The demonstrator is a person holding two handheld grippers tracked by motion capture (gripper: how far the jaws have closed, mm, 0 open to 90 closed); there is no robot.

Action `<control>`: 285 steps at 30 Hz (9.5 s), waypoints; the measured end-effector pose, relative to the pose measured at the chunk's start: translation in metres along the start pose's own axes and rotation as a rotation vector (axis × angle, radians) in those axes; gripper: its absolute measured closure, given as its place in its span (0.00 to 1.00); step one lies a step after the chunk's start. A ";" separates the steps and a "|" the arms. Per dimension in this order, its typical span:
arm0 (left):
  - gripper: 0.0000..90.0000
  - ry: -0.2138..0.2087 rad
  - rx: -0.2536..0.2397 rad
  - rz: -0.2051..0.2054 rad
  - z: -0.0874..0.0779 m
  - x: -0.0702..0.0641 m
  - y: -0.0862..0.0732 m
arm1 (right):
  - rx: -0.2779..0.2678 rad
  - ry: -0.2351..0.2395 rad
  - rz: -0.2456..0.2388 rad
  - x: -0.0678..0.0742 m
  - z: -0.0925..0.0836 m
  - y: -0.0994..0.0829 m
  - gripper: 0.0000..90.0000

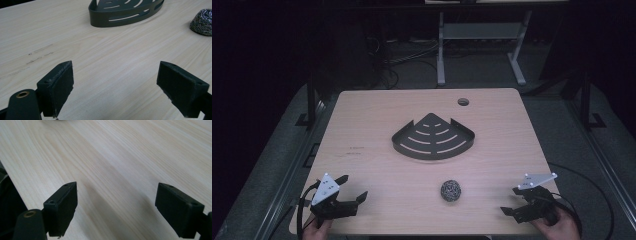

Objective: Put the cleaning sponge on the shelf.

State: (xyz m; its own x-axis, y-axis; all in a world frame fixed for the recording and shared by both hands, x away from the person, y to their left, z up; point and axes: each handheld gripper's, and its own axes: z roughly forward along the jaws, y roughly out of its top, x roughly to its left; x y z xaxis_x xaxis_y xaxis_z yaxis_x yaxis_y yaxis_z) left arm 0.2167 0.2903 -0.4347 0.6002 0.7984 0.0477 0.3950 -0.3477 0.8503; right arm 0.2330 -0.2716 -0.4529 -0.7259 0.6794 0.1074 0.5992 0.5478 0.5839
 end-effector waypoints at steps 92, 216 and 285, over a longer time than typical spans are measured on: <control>0.15 0.000 -0.039 -0.008 -0.007 0.002 0.001 | 0.130 0.160 -0.307 0.063 0.065 0.116 0.18; 0.15 -0.005 -0.045 -0.004 -0.008 0.001 0.002 | 0.177 0.220 -0.375 0.041 0.068 0.224 0.35; 0.15 -0.009 -0.051 -0.002 -0.008 0.001 0.003 | 0.223 0.149 -0.255 -0.018 0.137 0.281 0.35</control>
State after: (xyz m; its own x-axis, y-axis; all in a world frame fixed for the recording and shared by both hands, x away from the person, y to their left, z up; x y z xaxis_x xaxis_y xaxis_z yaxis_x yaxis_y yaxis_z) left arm 0.2130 0.2944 -0.4275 0.6053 0.7949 0.0412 0.3608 -0.3202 0.8759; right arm 0.4607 -0.0626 -0.4008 -0.8928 0.4377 0.1065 0.4395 0.7943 0.4194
